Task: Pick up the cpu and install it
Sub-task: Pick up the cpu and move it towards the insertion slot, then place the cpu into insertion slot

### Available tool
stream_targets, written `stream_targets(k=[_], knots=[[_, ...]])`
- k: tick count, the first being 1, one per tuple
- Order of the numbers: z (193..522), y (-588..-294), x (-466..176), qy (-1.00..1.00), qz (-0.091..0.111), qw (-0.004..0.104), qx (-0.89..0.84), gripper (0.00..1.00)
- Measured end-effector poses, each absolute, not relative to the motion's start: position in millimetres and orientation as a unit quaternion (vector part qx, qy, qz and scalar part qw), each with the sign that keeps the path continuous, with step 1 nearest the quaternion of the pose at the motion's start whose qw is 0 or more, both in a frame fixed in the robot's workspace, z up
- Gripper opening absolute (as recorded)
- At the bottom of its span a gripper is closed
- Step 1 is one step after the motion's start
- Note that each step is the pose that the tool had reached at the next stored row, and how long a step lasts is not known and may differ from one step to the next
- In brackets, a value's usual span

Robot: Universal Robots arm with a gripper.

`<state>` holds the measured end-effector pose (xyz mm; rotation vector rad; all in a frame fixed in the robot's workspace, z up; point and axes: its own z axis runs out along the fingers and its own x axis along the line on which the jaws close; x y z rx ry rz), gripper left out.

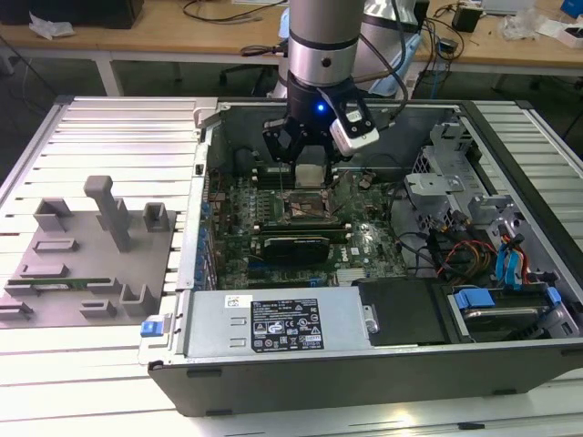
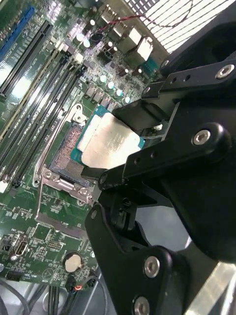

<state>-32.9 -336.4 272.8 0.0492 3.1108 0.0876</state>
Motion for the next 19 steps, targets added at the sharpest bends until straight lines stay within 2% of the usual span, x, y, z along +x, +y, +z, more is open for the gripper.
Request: stream_targets(k=[6, 19], knots=[[262.0, -332.6, -32.7, 0.999, 0.027, 0.015, 0.014, 0.55], [259.5, -327.6, -29.0, 0.999, 0.026, 0.015, 0.013, 0.55]])
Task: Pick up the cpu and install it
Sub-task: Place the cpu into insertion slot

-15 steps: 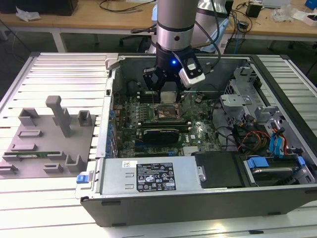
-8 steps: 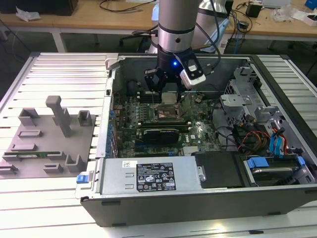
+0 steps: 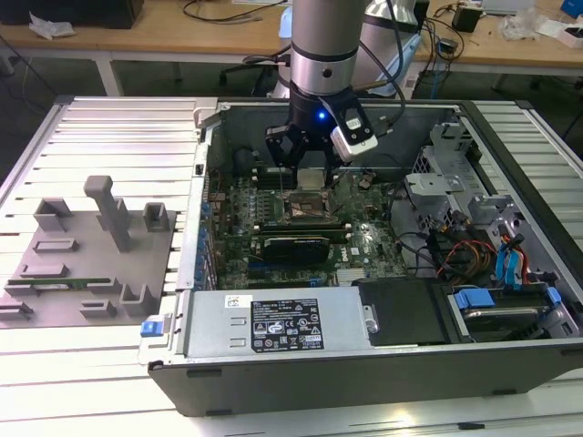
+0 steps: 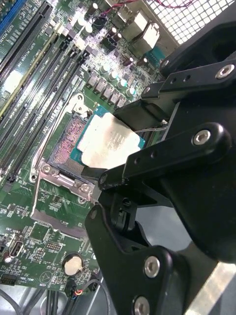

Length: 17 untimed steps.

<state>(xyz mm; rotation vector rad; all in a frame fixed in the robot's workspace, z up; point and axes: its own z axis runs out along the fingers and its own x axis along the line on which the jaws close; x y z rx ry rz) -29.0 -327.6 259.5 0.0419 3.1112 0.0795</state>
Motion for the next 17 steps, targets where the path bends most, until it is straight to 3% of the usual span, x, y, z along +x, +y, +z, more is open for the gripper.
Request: stream_targets(k=[17], knots=[[259.4, -327.6, -29.0, 0.997, 0.025, 0.016, 0.066, 0.55]])
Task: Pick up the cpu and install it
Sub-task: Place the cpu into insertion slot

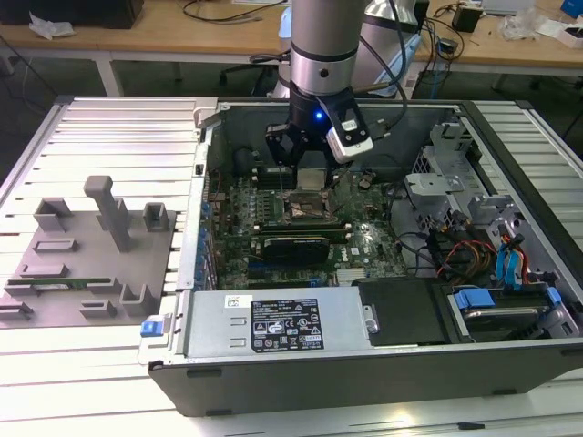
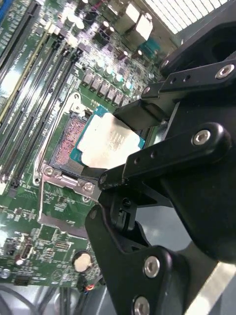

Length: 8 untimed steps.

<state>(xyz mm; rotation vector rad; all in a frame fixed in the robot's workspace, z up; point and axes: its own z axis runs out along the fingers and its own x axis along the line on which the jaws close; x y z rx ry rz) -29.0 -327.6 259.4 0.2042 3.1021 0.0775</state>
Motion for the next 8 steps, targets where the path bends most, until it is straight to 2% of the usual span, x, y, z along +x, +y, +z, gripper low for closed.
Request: stream_targets(k=[8], knots=[[259.0, -327.6, -29.0, 0.989, 0.024, 0.018, 0.146, 0.55]])
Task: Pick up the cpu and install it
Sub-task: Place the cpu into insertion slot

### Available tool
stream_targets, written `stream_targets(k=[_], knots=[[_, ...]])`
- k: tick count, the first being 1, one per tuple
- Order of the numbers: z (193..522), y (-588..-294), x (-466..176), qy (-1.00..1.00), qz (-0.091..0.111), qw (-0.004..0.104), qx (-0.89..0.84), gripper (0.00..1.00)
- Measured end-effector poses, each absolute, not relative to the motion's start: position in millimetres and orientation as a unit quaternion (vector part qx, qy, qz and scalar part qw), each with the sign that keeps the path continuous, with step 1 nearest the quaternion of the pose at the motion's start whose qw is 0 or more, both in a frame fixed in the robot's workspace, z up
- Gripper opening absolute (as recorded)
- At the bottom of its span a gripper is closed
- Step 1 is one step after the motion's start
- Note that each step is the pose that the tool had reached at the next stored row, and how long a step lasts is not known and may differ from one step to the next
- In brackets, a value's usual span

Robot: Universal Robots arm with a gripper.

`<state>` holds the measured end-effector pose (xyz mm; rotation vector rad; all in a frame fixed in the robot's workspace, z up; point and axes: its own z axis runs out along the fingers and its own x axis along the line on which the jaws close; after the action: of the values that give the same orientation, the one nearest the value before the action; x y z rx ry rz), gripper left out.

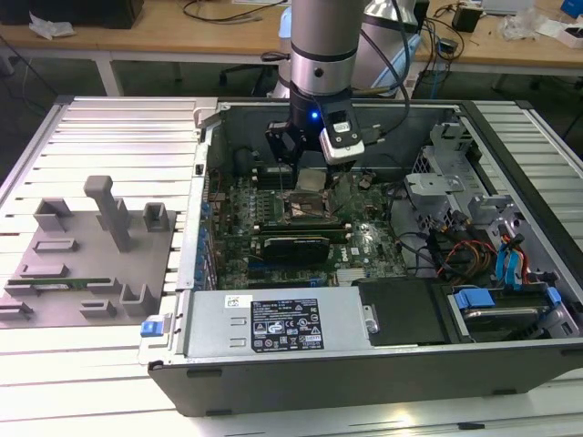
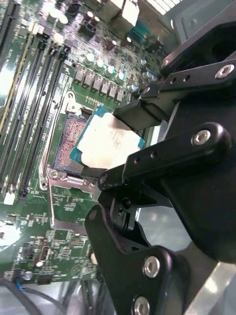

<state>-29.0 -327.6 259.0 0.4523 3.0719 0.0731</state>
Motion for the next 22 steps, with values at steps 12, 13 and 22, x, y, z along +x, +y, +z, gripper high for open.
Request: stream_targets(k=[12, 13, 22], knots=[[258.3, -327.6, -29.0, 0.961, 0.021, 0.021, 0.273, 0.55], [258.1, -327.6, -29.0, 0.955, 0.021, 0.021, 0.295, 0.55], [257.5, -327.6, -29.0, 0.92, 0.018, 0.023, 0.391, 0.55]])
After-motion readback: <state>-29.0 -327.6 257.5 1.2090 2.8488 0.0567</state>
